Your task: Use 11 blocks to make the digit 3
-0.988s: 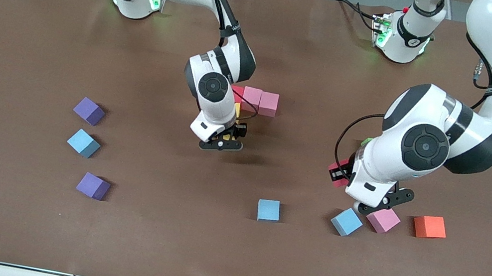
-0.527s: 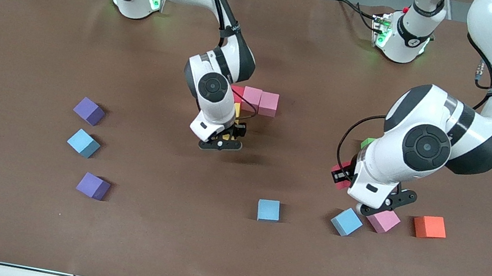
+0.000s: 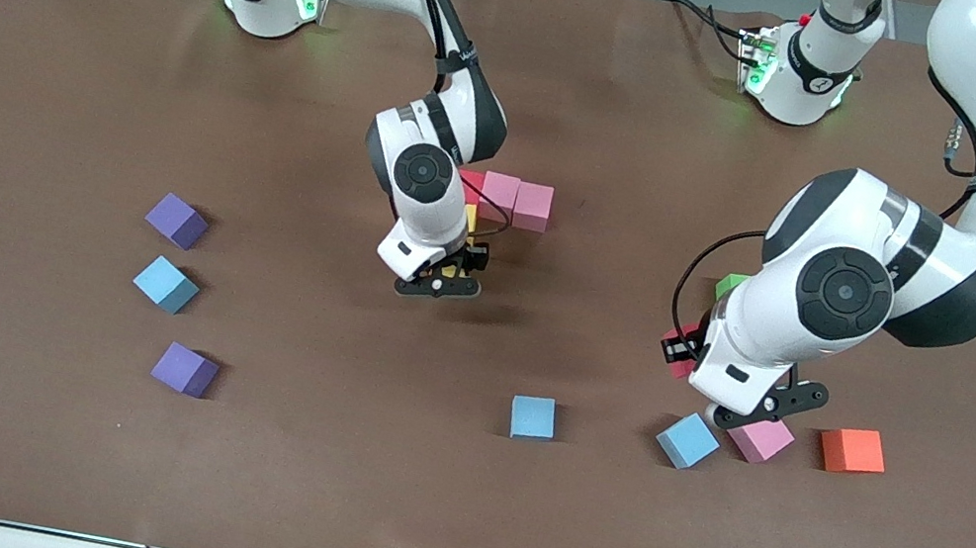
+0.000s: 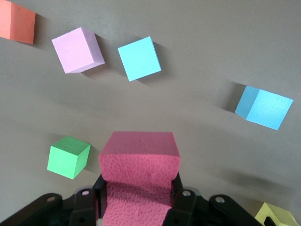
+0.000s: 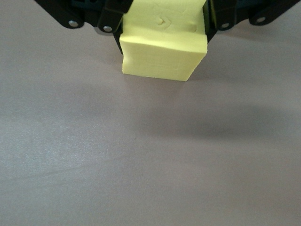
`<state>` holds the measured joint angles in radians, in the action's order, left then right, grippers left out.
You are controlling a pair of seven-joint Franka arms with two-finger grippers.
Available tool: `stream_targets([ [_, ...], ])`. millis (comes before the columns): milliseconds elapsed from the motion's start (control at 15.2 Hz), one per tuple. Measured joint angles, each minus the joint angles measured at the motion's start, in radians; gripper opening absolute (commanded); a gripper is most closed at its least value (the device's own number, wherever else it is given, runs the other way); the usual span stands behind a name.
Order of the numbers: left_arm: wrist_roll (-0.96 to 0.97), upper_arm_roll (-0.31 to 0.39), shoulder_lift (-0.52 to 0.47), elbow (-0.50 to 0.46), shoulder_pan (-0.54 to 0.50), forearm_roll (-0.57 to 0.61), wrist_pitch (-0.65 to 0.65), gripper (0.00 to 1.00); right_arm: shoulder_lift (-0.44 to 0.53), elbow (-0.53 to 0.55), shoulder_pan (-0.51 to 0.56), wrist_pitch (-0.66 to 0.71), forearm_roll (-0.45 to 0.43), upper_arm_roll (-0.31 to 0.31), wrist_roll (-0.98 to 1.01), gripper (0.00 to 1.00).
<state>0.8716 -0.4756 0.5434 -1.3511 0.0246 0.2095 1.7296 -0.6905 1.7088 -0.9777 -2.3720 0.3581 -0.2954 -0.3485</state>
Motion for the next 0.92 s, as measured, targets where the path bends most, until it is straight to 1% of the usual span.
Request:
stream_targets([
  [264, -0.019, 0.000, 0.014, -0.002, 0.008, 0.000, 0.000, 0.00, 0.001, 0.000, -0.001, 0.008, 0.000, 0.000, 0.000, 0.22],
  [527, -0.055, 0.000, 0.019, -0.002, 0.001, 0.042, 0.002, 0.00, 0.001, 0.000, -0.001, 0.010, 0.000, 0.000, 0.000, 0.22],
  [725, -0.055, 0.002, 0.026, -0.002, 0.002, 0.048, 0.063, 0.00, 0.002, 0.000, -0.001, 0.014, 0.000, 0.000, 0.000, 0.22],
  [922, -0.058, 0.002, 0.042, -0.002, 0.002, 0.054, 0.085, 0.00, 0.003, 0.000, -0.003, 0.023, 0.000, 0.000, 0.000, 0.22],
])
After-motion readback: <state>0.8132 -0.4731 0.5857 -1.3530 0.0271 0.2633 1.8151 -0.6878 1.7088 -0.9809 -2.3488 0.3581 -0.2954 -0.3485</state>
